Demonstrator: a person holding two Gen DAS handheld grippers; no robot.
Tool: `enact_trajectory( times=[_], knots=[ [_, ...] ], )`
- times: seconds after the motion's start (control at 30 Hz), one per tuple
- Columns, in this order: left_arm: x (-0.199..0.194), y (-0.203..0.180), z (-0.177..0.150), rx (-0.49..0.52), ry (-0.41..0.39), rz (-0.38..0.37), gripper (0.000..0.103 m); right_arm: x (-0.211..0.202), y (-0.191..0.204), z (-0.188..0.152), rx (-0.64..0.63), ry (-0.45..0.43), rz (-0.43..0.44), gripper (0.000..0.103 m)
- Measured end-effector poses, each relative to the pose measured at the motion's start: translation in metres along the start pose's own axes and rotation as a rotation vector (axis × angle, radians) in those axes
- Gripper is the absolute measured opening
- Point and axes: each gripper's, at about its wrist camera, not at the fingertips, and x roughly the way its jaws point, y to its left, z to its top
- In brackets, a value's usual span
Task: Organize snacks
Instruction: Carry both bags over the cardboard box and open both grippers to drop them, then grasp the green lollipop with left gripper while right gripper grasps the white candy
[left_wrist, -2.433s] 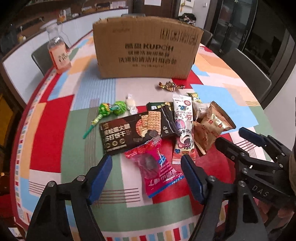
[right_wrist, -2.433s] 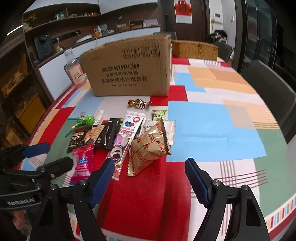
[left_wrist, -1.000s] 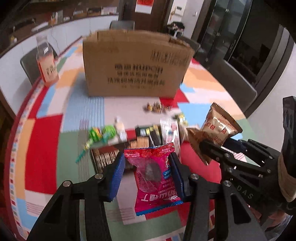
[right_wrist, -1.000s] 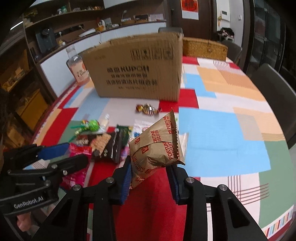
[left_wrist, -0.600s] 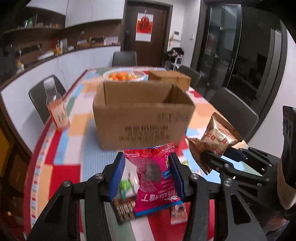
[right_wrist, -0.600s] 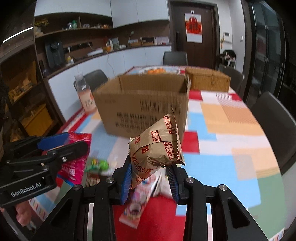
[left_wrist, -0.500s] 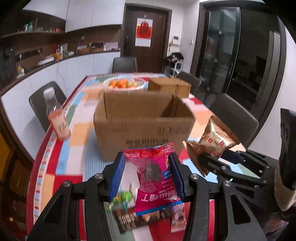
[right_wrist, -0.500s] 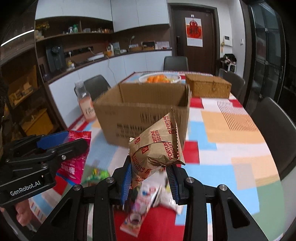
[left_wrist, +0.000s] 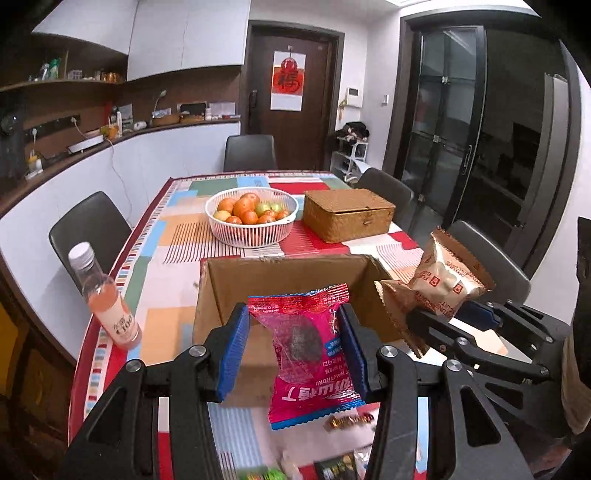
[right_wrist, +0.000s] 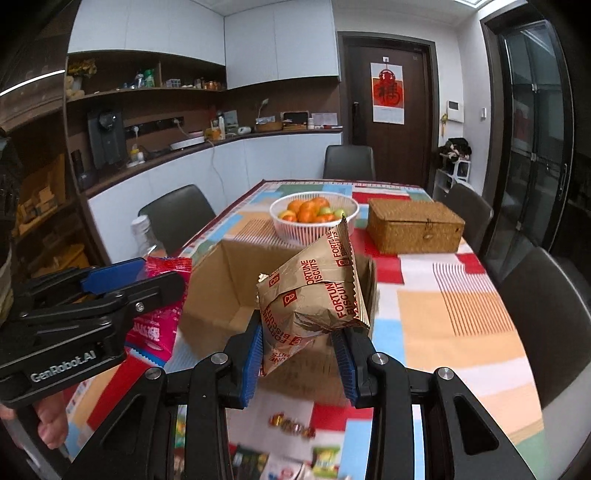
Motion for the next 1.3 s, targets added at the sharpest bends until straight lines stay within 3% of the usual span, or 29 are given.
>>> enact_trajectory(
  times=[0.27,0.37,0.47,0.63,0.93,1.3],
  knots=[
    [0.054,0.011,0.026,0.017,0.066,0.012,0.049,0.044,-0.006,0.020,0.007,0.065,-0.008,0.037],
    [0.062,0.014,0.025,0.009,0.077,0.061,0.065,0.055,-0.008,0.024,0.006,0.075,-0.028,0.039],
    [0.052,0.022,0.018,-0.011,0.070,0.064,0.069,0.056,-0.011,0.022,0.020,0.081,-0.071,0.061],
    [0.024,0.022,-0.002,0.029,0.057,0.091,0.073,0.040,-0.004,0.014,-0.004,0.073,-0.081,0.062],
    [-0.026,0.027,-0.054,0.068,0.068,0.086,0.073,0.006,0.027,-0.016,-0.027,0.074,0.023,0.062],
    [-0.048,0.052,-0.121,0.138,0.120,0.116,0.072,0.015,0.079,-0.076,-0.067,0.206,0.167,0.062]
  ],
)
